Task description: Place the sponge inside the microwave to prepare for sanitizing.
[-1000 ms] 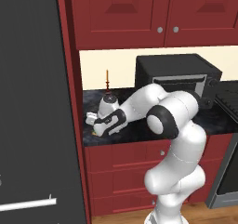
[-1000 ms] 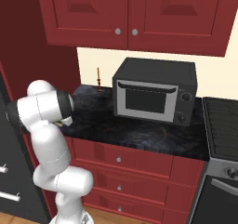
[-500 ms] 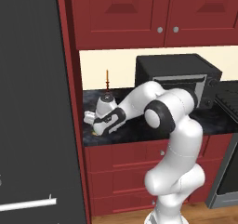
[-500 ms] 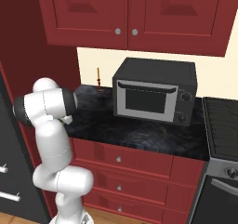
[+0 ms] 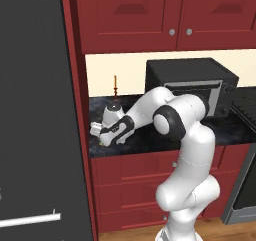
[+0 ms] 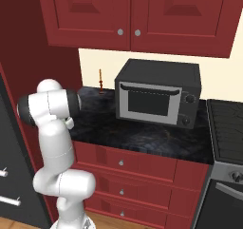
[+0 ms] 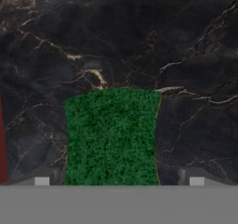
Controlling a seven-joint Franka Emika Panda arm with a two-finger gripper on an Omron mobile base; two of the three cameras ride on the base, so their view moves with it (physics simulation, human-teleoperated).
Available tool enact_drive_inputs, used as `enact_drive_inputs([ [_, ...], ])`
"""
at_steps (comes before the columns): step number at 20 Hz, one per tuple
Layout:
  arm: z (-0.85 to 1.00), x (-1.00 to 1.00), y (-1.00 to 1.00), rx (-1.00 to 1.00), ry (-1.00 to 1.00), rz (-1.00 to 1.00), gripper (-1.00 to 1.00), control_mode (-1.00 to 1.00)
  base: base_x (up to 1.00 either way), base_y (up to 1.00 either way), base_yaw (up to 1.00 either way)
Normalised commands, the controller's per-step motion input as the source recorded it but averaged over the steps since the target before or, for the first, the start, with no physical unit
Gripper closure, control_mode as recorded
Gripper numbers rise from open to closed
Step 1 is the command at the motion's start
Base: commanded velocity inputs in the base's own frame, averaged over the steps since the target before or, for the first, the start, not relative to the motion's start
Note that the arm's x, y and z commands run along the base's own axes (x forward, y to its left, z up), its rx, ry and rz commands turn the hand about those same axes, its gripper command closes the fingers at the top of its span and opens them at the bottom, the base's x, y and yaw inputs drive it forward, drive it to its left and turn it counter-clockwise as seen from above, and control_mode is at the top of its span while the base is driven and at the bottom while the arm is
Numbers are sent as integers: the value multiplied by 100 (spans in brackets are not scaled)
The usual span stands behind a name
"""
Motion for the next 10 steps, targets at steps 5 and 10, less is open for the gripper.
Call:
enact_drive_inputs([
  [5,-6,6,0,0,0,0,-100,-100,0,0,0],
  [10,-13,2,0,0,1,0,100,-100,0,0,0],
])
